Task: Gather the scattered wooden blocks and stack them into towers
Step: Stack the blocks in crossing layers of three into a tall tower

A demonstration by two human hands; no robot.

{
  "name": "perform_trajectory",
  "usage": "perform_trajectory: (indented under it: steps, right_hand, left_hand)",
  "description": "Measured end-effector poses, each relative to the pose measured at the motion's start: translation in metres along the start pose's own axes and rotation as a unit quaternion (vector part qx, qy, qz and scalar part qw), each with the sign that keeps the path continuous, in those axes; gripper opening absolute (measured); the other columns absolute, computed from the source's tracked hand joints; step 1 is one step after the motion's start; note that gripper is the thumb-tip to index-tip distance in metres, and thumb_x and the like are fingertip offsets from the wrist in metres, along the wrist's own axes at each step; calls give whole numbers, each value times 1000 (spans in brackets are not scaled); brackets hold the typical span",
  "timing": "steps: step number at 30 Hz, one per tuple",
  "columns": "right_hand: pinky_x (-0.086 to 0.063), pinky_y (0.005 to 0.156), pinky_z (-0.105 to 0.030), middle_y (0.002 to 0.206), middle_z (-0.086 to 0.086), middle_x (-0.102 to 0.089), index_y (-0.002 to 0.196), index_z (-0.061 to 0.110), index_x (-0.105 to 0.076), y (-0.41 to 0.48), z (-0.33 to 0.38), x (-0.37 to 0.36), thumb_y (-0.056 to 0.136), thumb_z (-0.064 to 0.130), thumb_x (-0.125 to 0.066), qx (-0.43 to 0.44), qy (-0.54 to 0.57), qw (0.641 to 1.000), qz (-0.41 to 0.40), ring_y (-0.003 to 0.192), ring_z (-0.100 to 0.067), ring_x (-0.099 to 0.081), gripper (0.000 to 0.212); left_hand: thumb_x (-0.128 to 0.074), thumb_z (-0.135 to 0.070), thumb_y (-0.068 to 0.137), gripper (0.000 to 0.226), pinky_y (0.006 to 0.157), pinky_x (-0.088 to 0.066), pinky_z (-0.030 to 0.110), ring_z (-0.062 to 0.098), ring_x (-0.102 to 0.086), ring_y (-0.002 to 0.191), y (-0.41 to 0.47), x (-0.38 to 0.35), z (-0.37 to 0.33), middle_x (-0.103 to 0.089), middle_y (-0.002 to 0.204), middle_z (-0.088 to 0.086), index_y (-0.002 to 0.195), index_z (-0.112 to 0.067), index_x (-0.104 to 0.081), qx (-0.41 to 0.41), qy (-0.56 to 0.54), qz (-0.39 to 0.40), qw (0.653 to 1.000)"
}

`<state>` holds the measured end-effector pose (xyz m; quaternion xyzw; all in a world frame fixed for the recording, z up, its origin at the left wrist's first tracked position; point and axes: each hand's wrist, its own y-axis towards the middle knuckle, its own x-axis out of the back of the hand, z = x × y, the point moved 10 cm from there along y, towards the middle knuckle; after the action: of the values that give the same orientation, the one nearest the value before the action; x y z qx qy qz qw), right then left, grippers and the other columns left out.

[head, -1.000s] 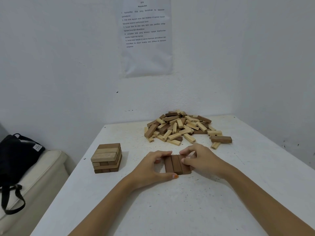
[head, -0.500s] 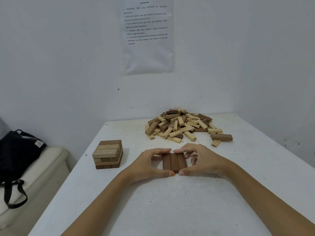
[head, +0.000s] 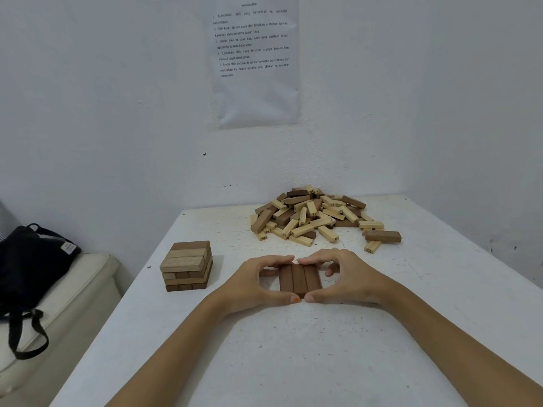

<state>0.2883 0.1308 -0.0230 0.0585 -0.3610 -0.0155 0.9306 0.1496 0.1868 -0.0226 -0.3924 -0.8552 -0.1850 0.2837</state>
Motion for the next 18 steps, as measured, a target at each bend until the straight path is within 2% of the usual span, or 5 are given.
perform_trajectory:
  steps: [4,18]
  right_hand:
    - [-42,78,-9,129,22,-54,123,47,-60,2,-3,-1,57,55,-86,-2,2,1000,-4,114,7,-49,71]
    - [-42,79,-12,128,22,-52,122,49,-60,1,1,0,61,51,-86,5,-15,1000,-3,114,5,-48,66]
  left_hand:
    - [-86,-33,67,75,97,-42,10,-12,-49,115,0,0,-1,-56,129,-19,133,-34,-52,0,-7,4,1000]
    - [-86,-32,68,73,93,-42,8,-10,-49,115,-1,0,-2,-55,129,-20,133,-36,-52,4,0,6,1000]
